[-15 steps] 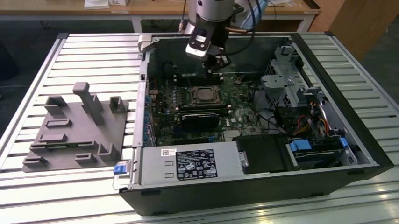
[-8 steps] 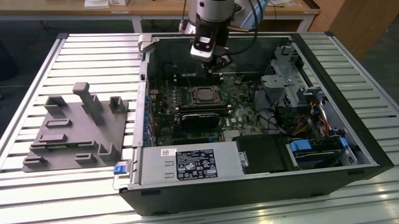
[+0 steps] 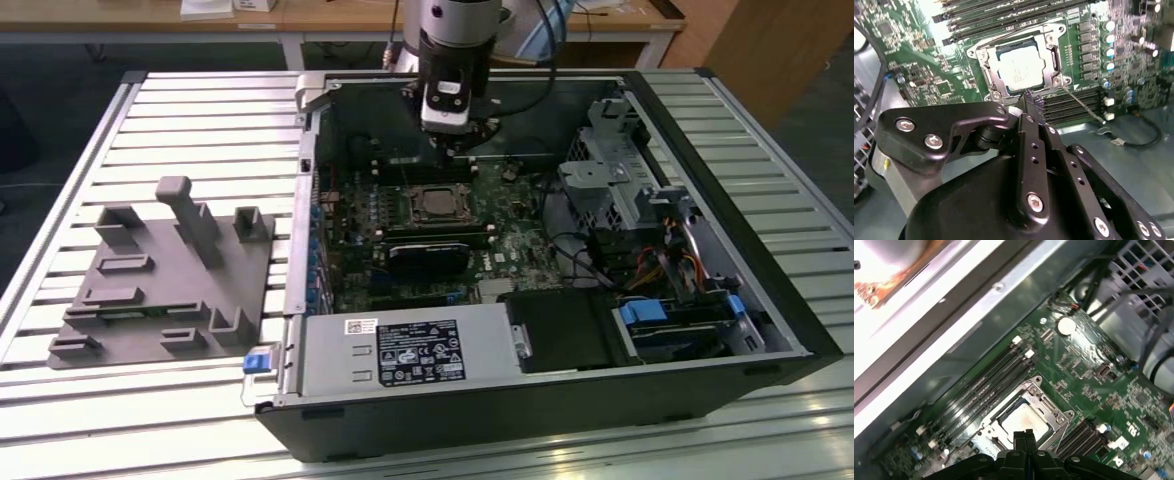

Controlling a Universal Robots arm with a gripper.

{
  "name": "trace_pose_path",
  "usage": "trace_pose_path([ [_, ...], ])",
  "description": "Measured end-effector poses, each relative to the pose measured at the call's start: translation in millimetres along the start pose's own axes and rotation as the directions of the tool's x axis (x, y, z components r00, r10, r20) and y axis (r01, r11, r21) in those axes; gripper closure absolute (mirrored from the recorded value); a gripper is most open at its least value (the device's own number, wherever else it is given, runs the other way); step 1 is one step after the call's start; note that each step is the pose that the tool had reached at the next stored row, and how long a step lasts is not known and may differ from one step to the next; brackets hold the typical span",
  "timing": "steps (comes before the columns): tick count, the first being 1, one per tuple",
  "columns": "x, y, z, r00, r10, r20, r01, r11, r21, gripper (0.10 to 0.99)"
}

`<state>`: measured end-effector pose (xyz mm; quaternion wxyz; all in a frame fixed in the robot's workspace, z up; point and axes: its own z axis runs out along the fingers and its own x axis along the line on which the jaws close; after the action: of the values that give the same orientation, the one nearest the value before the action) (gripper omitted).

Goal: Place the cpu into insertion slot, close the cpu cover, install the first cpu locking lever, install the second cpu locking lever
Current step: 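Install the first cpu locking lever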

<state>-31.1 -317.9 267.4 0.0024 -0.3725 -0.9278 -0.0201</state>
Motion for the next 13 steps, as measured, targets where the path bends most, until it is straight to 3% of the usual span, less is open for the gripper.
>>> trace_pose_path([
  [3, 0.0, 0.0, 0.2, 0.9984, -0.056, -0.002, 0.056, 0.9985, 0.001, 0.98],
  [7, 0.0, 0.0, 0.3, 0.992, -0.127, -0.0046, 0.127, 0.992, 0.002, 0.98],
  [11, 0.0, 0.0, 0.4, 0.9802, -0.198, -0.0074, 0.198, 0.9802, 0.003, 0.98],
  [13, 0.0, 0.0, 0.5, 0.9695, -0.245, -0.0093, 0.245, 0.9695, 0.004, 0.98],
])
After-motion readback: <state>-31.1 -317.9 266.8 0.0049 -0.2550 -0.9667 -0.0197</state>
